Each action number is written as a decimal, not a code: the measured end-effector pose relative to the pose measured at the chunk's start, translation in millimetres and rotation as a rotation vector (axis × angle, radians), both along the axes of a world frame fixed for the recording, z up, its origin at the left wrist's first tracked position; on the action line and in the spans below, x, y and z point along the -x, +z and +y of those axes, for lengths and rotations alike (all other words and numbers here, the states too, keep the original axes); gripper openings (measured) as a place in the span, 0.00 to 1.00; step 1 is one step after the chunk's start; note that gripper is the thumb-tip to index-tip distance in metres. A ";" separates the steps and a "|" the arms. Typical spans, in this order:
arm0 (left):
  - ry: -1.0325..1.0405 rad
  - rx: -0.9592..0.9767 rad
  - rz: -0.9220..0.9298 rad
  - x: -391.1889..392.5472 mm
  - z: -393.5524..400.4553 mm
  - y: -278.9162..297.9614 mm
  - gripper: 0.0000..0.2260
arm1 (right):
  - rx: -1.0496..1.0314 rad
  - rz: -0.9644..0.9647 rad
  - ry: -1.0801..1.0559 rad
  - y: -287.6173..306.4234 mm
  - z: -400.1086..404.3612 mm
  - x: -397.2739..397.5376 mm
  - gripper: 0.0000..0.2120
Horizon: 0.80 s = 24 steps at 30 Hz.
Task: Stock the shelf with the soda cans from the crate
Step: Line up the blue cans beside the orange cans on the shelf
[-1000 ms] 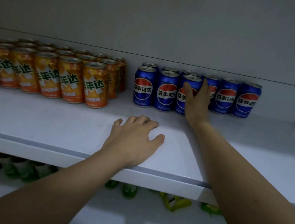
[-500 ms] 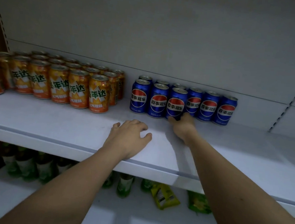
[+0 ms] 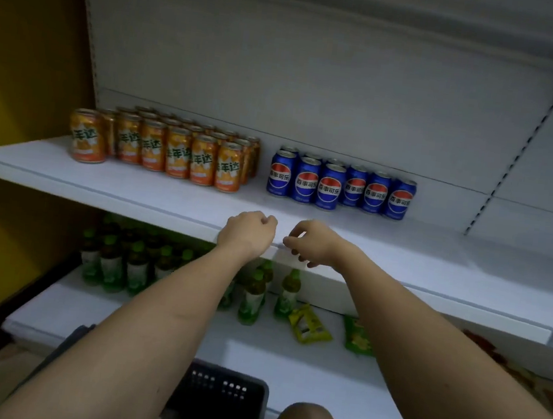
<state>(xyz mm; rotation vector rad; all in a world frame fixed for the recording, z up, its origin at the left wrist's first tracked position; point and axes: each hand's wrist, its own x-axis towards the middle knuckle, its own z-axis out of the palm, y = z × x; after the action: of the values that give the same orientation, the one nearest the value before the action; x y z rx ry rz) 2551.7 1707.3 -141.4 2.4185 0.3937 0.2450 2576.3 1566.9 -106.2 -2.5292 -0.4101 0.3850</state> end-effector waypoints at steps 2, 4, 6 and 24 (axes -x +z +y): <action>0.010 0.038 0.005 22.6 12.0 2.1 0.19 | 0.016 -0.008 0.034 -7.5 11.3 21.6 0.15; 0.014 0.075 0.027 44.6 27.0 -0.7 0.20 | 0.042 -0.031 0.072 -16.9 23.5 41.0 0.15; 0.029 0.117 0.064 66.6 43.2 -9.8 0.21 | 0.057 -0.044 0.110 -29.0 36.5 58.5 0.14; 0.323 0.567 0.410 184.1 139.9 -235.3 0.17 | 0.109 0.355 0.283 -277.2 149.2 145.4 0.10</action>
<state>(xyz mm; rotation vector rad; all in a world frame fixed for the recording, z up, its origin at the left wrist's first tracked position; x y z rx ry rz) 2367.7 1847.3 -376.7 1.8253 0.9068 -0.2098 2430.9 1716.2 -383.4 -2.4388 -0.6206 0.9694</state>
